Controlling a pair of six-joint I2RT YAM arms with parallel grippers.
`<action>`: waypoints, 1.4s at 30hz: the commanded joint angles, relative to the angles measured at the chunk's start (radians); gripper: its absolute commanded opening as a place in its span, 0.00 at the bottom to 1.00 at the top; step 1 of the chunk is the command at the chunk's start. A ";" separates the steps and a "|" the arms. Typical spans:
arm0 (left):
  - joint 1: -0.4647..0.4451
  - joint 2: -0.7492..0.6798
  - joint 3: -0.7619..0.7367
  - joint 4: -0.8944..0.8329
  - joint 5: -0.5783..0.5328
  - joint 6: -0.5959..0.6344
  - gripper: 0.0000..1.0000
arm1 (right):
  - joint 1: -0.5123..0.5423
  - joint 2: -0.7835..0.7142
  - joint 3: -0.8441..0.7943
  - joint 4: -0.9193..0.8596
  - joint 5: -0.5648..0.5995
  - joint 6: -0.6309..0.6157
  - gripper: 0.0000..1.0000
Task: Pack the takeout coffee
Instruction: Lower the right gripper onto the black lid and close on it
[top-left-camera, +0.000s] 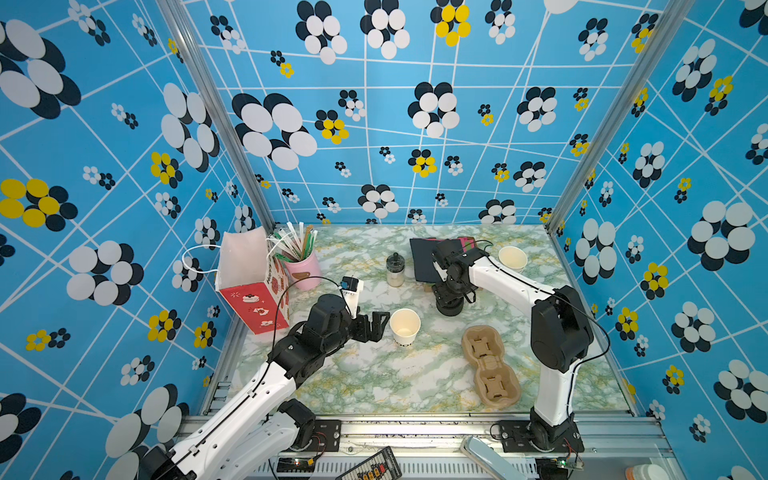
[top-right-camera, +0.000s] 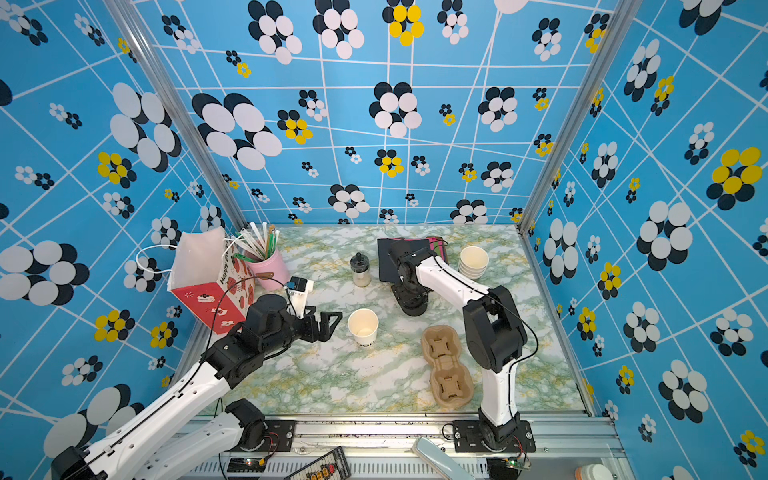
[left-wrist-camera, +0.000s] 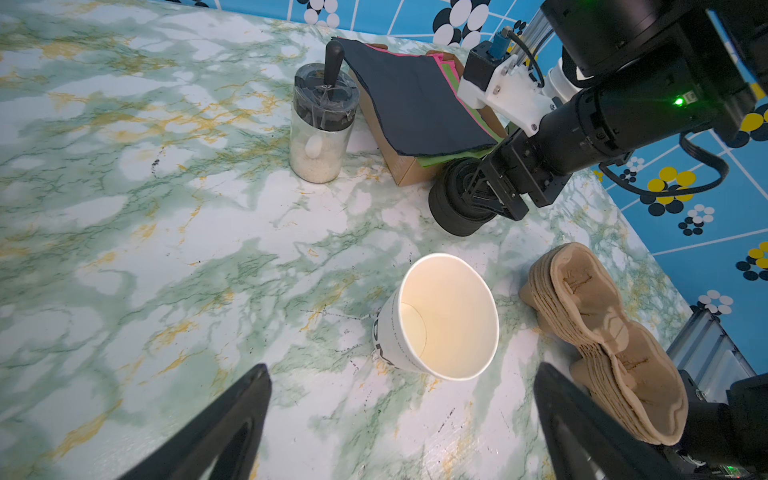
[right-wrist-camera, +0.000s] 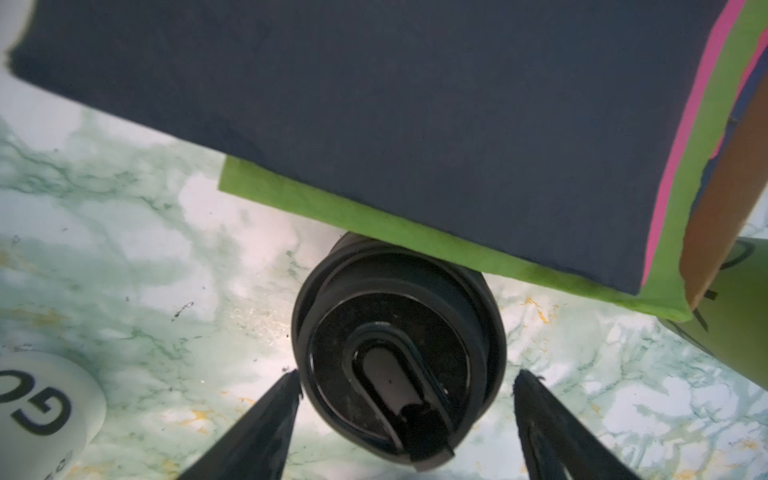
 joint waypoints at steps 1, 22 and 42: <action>-0.004 -0.006 -0.013 0.010 -0.008 0.011 1.00 | -0.005 -0.056 0.030 -0.021 -0.011 0.002 0.86; -0.004 -0.006 -0.018 0.015 -0.009 -0.003 1.00 | 0.041 0.055 0.071 -0.058 0.069 -0.010 0.83; -0.002 -0.008 -0.029 0.020 -0.009 -0.003 1.00 | 0.066 0.117 0.076 -0.084 0.137 -0.019 0.78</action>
